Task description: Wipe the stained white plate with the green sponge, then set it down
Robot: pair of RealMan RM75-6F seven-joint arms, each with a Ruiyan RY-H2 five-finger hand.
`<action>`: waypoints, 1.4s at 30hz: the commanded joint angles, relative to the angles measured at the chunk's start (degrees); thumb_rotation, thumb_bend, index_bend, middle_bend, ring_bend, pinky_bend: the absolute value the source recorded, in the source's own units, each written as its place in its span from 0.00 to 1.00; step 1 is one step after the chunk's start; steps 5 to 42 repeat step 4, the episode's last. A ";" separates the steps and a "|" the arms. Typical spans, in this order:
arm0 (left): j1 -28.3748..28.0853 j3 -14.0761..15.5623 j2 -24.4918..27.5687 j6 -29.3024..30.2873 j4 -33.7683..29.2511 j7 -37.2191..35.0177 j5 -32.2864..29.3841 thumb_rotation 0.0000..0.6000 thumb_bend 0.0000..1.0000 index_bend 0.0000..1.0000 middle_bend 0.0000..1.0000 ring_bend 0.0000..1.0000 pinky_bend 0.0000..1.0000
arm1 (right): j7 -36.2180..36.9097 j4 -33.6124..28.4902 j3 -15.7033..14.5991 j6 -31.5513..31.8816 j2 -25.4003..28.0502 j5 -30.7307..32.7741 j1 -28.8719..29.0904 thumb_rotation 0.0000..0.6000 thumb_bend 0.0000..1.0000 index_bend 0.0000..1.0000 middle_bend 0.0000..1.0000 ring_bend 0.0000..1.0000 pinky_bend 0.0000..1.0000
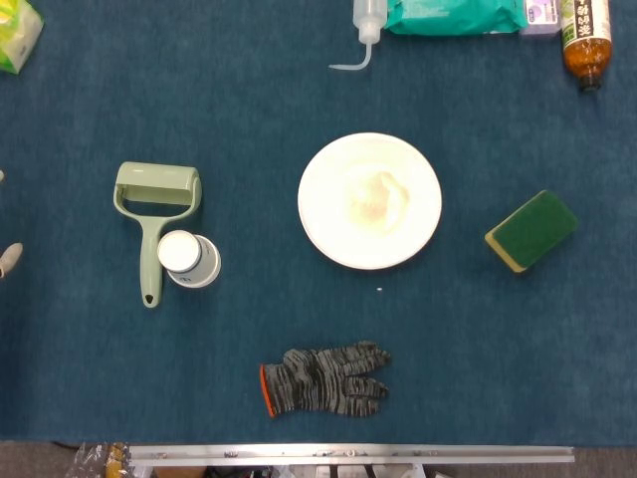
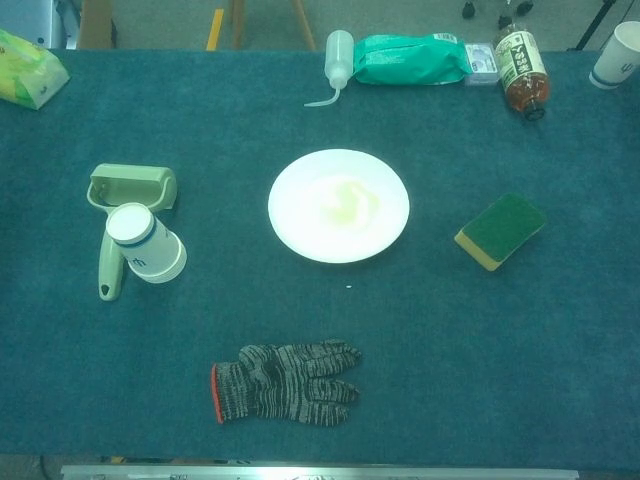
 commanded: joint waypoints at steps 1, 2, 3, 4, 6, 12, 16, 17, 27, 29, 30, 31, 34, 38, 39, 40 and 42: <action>-0.15 0.07 -0.18 -0.17 -0.20 0.38 -0.03 1.00 0.15 0.27 0.13 0.15 0.35 | 1.25 1.59 1.18 -2.11 -0.31 -0.49 -0.36 1.00 0.00 0.29 0.34 0.25 0.42; -0.14 0.14 -0.31 -0.22 -0.22 0.37 -0.05 1.00 0.15 0.27 0.13 0.15 0.35 | 1.63 1.86 1.43 -2.62 -0.40 -0.66 -0.37 1.00 0.00 0.29 0.34 0.25 0.42; -0.11 0.28 -0.44 -0.35 -0.27 0.33 -0.11 1.00 0.15 0.27 0.13 0.15 0.35 | 2.20 2.18 1.78 -3.29 -0.49 -0.84 -0.39 1.00 0.00 0.29 0.34 0.25 0.42; -0.10 0.38 -0.47 -0.47 -0.30 0.40 -0.16 1.00 0.15 0.27 0.13 0.15 0.35 | 2.62 2.38 2.03 -3.77 -0.51 -0.96 -0.40 1.00 0.00 0.29 0.34 0.25 0.42; -0.10 0.38 -0.47 -0.47 -0.30 0.40 -0.16 1.00 0.15 0.27 0.13 0.15 0.35 | 2.62 2.38 2.03 -3.77 -0.51 -0.96 -0.40 1.00 0.00 0.29 0.34 0.25 0.42; -0.10 0.38 -0.47 -0.47 -0.30 0.40 -0.16 1.00 0.15 0.27 0.13 0.15 0.35 | 2.62 2.38 2.03 -3.77 -0.51 -0.96 -0.40 1.00 0.00 0.29 0.34 0.25 0.42; -0.10 0.38 -0.47 -0.47 -0.30 0.40 -0.16 1.00 0.15 0.27 0.13 0.15 0.35 | 2.62 2.38 2.03 -3.77 -0.51 -0.96 -0.40 1.00 0.00 0.29 0.34 0.25 0.42; -0.10 0.38 -0.47 -0.47 -0.30 0.40 -0.16 1.00 0.15 0.27 0.13 0.15 0.35 | 2.62 2.38 2.03 -3.77 -0.51 -0.96 -0.40 1.00 0.00 0.29 0.34 0.25 0.42; -0.10 0.38 -0.47 -0.47 -0.30 0.40 -0.16 1.00 0.15 0.27 0.13 0.15 0.35 | 2.62 2.38 2.03 -3.77 -0.51 -0.96 -0.40 1.00 0.00 0.29 0.34 0.25 0.42; -0.10 0.38 -0.47 -0.47 -0.30 0.40 -0.16 1.00 0.15 0.27 0.13 0.15 0.35 | 2.62 2.38 2.03 -3.77 -0.51 -0.96 -0.40 1.00 0.00 0.29 0.34 0.25 0.42; -0.10 0.38 -0.47 -0.47 -0.30 0.40 -0.16 1.00 0.15 0.27 0.13 0.15 0.35 | 2.62 2.38 2.03 -3.77 -0.51 -0.96 -0.40 1.00 0.00 0.29 0.34 0.25 0.42; -0.10 0.38 -0.47 -0.47 -0.30 0.40 -0.16 1.00 0.15 0.27 0.13 0.15 0.35 | 2.62 2.38 2.03 -3.77 -0.51 -0.96 -0.40 1.00 0.00 0.29 0.34 0.25 0.42; -0.10 0.38 -0.47 -0.47 -0.30 0.40 -0.16 1.00 0.15 0.27 0.13 0.15 0.35 | 2.62 2.38 2.03 -3.77 -0.51 -0.96 -0.40 1.00 0.00 0.29 0.34 0.25 0.42; -0.10 0.38 -0.47 -0.47 -0.30 0.40 -0.16 1.00 0.15 0.27 0.13 0.15 0.35 | 2.62 2.38 2.03 -3.77 -0.51 -0.96 -0.40 1.00 0.00 0.29 0.34 0.25 0.42; -0.10 0.38 -0.47 -0.47 -0.30 0.40 -0.16 1.00 0.15 0.27 0.13 0.15 0.35 | 2.62 2.38 2.03 -3.77 -0.51 -0.96 -0.40 1.00 0.00 0.29 0.34 0.25 0.42; -0.10 0.38 -0.47 -0.47 -0.30 0.40 -0.16 1.00 0.15 0.27 0.13 0.15 0.35 | 2.62 2.38 2.03 -3.77 -0.51 -0.96 -0.40 1.00 0.00 0.29 0.34 0.25 0.42; -0.10 0.38 -0.47 -0.47 -0.30 0.40 -0.16 1.00 0.15 0.27 0.13 0.15 0.35 | 2.62 2.38 2.03 -3.77 -0.51 -0.96 -0.40 1.00 0.00 0.29 0.34 0.25 0.42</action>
